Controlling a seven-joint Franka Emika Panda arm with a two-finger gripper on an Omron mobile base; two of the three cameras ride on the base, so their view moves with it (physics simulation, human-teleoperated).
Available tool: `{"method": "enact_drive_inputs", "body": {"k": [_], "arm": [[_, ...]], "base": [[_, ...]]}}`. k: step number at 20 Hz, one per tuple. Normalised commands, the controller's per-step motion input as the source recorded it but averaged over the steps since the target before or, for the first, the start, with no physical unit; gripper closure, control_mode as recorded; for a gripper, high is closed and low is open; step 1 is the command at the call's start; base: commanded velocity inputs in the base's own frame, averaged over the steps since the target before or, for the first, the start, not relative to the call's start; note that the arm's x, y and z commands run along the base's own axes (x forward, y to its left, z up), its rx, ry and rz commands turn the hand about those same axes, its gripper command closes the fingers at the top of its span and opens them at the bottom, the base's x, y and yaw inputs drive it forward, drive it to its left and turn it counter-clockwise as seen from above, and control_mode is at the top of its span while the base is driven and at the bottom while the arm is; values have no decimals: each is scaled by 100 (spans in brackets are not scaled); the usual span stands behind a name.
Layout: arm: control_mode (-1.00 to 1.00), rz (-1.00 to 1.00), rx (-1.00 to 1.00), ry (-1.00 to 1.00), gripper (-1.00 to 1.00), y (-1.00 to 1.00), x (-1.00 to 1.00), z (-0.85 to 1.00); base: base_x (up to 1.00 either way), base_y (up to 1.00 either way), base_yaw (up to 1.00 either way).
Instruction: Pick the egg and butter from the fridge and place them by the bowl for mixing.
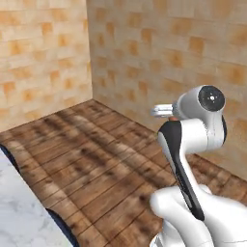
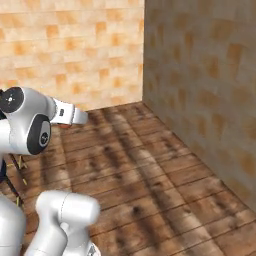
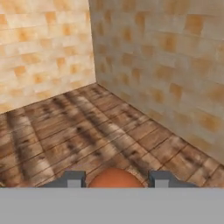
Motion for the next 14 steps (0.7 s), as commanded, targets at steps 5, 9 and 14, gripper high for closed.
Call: {"method": "enact_drive_inputs", "body": {"k": [5,9,14], "arm": [[100,0,0,0,100,0,0,0],[100,0,0,0,100,0,0,0],[100,0,0,0,100,0,0,0]], "base": [[95,-12,31],[71,-23,29],[35,-6,82]]}}
